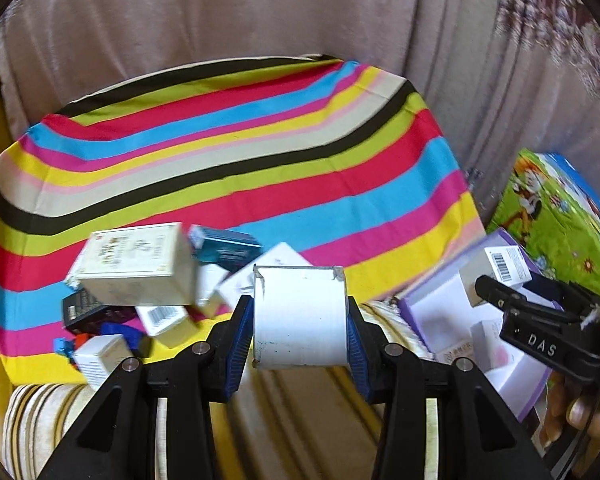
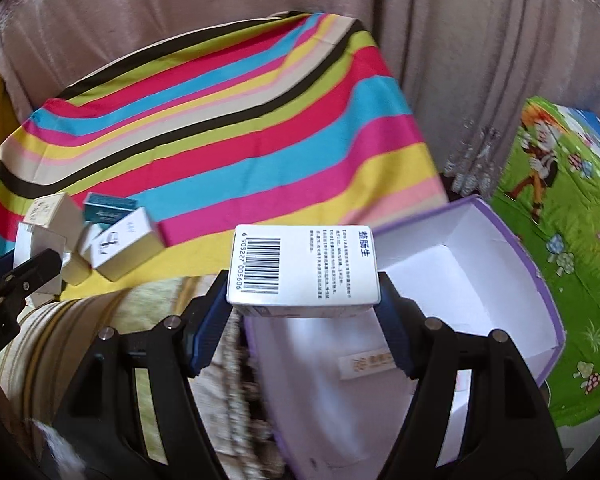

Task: Organize rigid objects
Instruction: 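Carry both boxes into the purple-rimmed box and open both grippers to release them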

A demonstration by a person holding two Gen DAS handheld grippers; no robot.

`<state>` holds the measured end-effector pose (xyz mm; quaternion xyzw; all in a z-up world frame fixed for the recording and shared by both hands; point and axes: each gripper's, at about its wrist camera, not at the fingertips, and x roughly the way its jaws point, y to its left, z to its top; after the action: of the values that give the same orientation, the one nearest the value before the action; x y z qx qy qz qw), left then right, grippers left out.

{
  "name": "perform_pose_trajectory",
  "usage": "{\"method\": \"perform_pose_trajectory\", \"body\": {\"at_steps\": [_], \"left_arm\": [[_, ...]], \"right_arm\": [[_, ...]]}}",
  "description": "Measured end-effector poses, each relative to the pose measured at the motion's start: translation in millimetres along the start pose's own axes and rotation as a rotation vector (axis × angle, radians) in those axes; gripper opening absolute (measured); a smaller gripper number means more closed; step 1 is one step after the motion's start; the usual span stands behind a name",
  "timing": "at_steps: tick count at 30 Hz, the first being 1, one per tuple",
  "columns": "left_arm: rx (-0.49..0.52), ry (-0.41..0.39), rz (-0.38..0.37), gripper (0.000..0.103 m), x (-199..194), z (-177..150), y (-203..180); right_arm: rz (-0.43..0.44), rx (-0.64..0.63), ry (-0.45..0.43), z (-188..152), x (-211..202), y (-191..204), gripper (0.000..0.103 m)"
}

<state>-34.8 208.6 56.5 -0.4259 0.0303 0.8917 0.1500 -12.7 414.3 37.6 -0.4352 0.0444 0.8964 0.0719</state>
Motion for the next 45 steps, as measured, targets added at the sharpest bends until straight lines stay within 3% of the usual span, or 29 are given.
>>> {"method": "perform_pose_trajectory", "body": {"at_steps": [16, 25, 31, 34, 38, 45], "left_arm": [[0.124, 0.119, -0.16, 0.044, 27.5, 3.9, -83.9], [0.172, 0.164, -0.253, 0.044, 41.4, 2.9, -114.8], [0.17, 0.186, -0.309, 0.045, 46.8, 4.9, -122.9], [0.169, 0.192, -0.308, 0.055, 47.6, 4.6, -123.2], [0.143, 0.181, -0.313, 0.065, 45.8, 7.9, -117.5], [0.07, 0.162, -0.315, 0.066, 42.6, 10.6, -99.1]], "right_arm": [[-0.125, 0.092, 0.018, -7.5, 0.1, -77.3, 0.072], [-0.147, 0.109, 0.004, -3.8, -2.3, -89.7, 0.073], [-0.144, 0.114, 0.008, -4.9, -1.8, -91.2, 0.074], [-0.14, 0.119, 0.007, -5.1, -1.8, -91.8, 0.084], [-0.129, 0.112, 0.004, -4.9, -2.4, -88.6, 0.086], [-0.109, 0.104, 0.003, -4.8, -4.6, -80.2, 0.086]]}}
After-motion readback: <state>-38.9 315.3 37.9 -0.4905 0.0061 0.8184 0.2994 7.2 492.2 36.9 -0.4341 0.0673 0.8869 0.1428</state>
